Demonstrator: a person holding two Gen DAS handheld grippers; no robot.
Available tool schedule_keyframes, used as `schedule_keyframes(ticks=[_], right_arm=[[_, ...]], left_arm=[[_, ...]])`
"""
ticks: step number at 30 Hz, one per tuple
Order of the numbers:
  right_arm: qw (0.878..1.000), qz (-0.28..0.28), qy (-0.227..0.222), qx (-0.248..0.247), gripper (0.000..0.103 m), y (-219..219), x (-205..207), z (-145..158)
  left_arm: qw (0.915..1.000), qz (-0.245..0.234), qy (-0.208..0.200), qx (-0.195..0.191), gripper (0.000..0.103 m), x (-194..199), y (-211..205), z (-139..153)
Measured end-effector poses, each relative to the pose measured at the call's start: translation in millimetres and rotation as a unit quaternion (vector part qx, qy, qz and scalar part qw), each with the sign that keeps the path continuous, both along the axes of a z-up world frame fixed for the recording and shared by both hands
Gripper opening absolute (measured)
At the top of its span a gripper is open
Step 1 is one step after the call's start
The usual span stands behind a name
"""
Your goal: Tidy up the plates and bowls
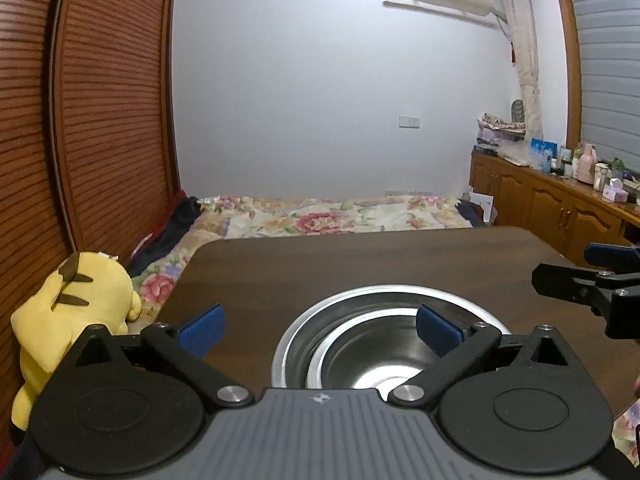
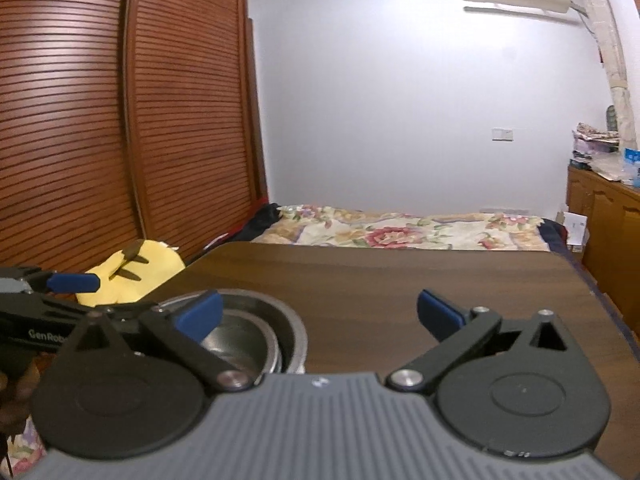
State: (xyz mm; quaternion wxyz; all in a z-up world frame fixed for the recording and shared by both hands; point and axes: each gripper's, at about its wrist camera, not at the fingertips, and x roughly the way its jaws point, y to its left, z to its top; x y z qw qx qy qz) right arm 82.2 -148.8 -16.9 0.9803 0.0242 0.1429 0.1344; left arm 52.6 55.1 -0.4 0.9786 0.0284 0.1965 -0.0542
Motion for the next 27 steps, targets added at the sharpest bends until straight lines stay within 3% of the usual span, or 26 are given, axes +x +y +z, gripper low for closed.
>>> schedule_keyframes(ticks=[18, 27], right_arm=[[0.998, -0.065, 0.001, -0.013, 0.103, -36, -20, 15], [0.996, -0.088, 0.008, -0.008, 0.103, -49, -27, 13]], left_arm=[[0.9994, -0.020, -0.011, 0.025, 0.103, -12, -47, 23], [0.9989, -0.015, -0.024, 0.038, 0.103, -23, -51, 32]])
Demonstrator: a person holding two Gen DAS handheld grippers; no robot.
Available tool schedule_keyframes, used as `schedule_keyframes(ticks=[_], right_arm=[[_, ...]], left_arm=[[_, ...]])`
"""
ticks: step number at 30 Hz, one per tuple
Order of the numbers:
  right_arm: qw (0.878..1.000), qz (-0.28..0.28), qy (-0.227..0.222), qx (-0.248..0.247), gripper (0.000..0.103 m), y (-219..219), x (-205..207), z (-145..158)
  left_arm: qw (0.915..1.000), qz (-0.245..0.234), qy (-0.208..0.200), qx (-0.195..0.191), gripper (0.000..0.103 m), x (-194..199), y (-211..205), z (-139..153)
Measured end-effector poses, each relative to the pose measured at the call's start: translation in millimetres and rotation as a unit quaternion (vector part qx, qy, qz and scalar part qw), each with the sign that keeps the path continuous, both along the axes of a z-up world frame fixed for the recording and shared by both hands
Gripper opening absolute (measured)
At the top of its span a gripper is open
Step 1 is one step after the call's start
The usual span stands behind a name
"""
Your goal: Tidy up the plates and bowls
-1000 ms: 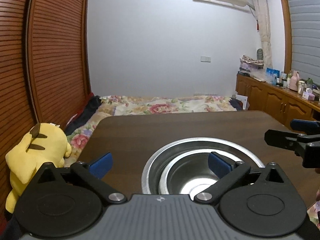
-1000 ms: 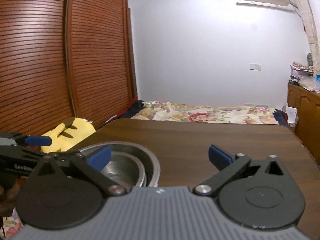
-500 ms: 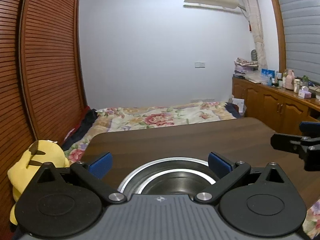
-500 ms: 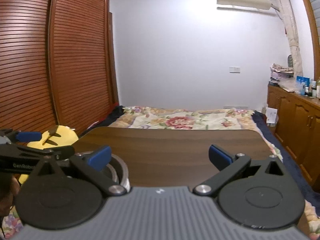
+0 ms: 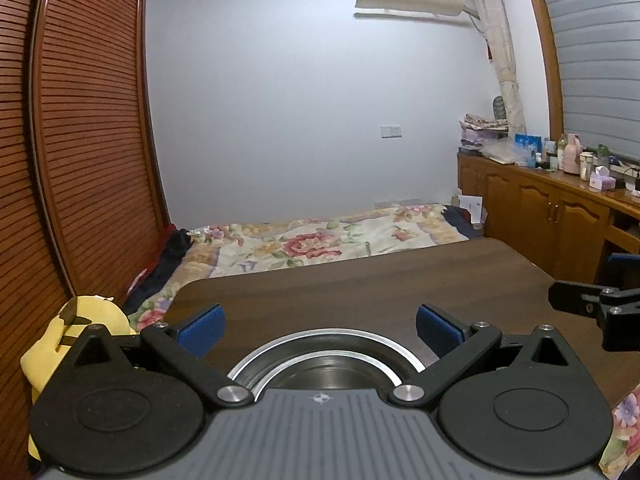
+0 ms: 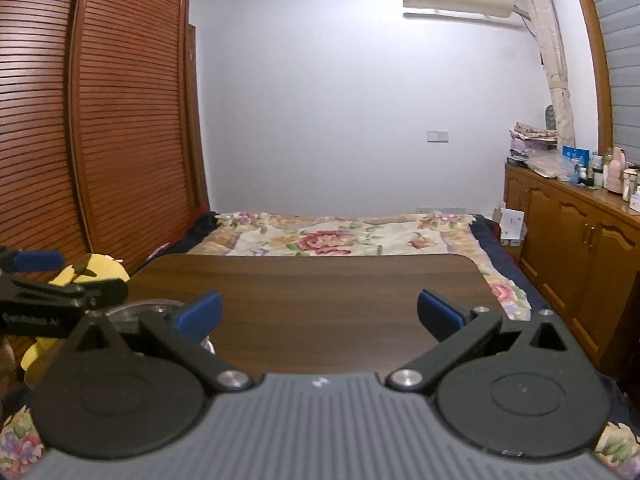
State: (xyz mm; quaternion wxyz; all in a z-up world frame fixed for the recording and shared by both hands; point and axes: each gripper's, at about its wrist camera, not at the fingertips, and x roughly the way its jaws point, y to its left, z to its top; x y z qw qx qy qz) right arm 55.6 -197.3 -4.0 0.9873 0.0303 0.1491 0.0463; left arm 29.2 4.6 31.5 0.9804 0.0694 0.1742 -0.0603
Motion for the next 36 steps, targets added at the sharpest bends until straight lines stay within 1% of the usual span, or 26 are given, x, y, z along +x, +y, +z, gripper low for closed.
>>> schedule_keyframes(ticks=[8, 14, 22, 31, 36], right_arm=[[1.000, -0.010, 0.007, 0.014, 0.103, -7, -4, -7], [1.000, -0.011, 0.007, 0.016, 0.103, -8, -5, -10], [1.000, -0.006, 0.014, 0.008, 0.103, -2, -5, -16], [1.000, 0.002, 0.025, 0.008, 0.103, 4, -8, -22], [1.000, -0.002, 0.031, 0.007, 0.103, 4, -7, -29]], left_arm=[[0.9999, 0.014, 0.002, 0.007, 0.103, -4, 1, -3], [0.9997, 0.023, 0.001, 0.006, 0.103, -9, 3, -6], [0.9988, 0.046, 0.014, -0.006, 0.103, -13, 16, -22], [0.9976, 0.060, 0.025, -0.023, 0.103, -15, 24, -35], [0.9975, 0.063, 0.027, -0.017, 0.103, -17, 22, -44]])
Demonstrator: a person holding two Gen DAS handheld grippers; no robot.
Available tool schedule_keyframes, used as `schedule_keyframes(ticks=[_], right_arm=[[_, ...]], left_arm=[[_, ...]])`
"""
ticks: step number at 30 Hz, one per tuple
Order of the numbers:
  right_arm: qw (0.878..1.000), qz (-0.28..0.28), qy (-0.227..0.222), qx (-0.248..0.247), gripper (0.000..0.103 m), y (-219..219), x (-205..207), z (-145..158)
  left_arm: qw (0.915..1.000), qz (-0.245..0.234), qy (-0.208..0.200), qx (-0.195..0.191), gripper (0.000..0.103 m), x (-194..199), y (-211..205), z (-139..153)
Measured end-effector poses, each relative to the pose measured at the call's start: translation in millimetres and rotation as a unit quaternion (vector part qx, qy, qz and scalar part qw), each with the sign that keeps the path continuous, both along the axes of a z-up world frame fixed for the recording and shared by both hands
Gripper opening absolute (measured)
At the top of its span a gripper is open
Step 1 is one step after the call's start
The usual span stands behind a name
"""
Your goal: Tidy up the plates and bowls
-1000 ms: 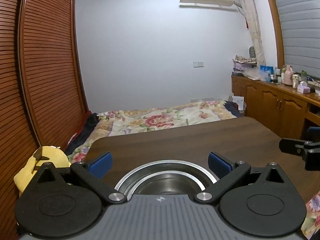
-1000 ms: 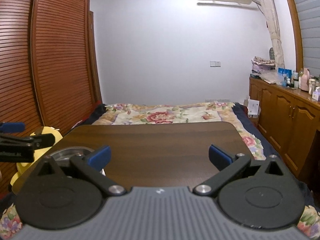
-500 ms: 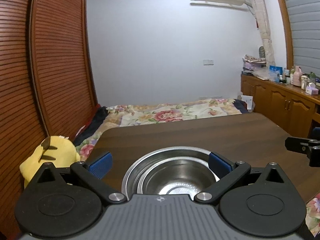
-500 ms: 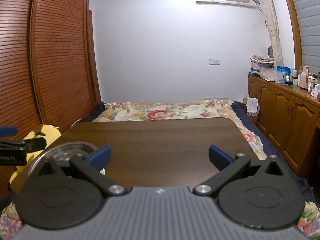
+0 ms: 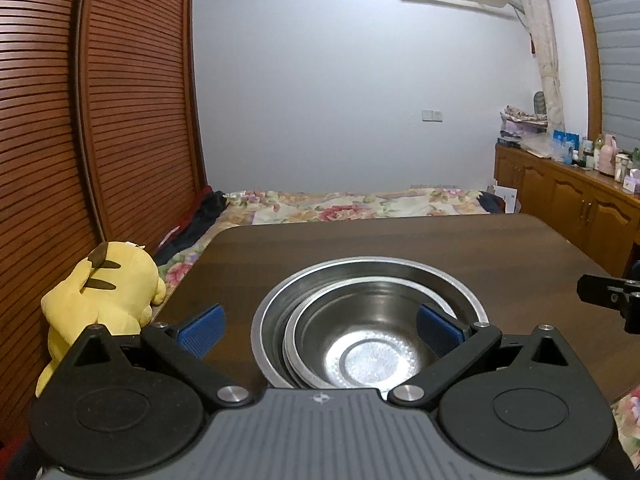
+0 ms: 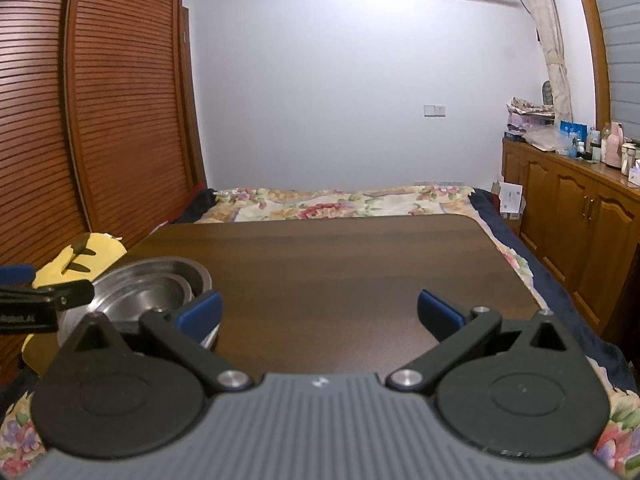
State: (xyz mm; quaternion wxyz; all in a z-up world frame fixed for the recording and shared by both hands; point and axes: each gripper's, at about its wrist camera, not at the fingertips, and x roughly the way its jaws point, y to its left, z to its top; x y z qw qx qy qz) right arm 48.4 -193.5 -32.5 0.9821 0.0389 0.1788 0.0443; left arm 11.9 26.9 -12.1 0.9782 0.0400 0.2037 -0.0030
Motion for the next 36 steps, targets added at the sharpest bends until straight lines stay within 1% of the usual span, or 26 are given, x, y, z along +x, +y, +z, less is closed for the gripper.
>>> schedule_keyframes(ticks=[2, 8, 36], right_arm=[[1.000, -0.004, 0.000, -0.002, 0.103, 0.0, 0.3, -3.1], [1.000, -0.010, 0.003, 0.001, 0.103, 0.0, -0.2, -10.2], [1.000, -0.015, 0.004, 0.000, 0.103, -0.3, 0.6, -11.3]], left_arm=[[1.0000, 0.004, 0.003, 0.005, 0.103, 0.6, 0.2, -2.9], [0.9999, 0.008, 0.007, -0.006, 0.103, 1.6, 6.2, -6.6], [0.9999, 0.008, 0.006, -0.007, 0.103, -0.2, 7.3, -8.1]])
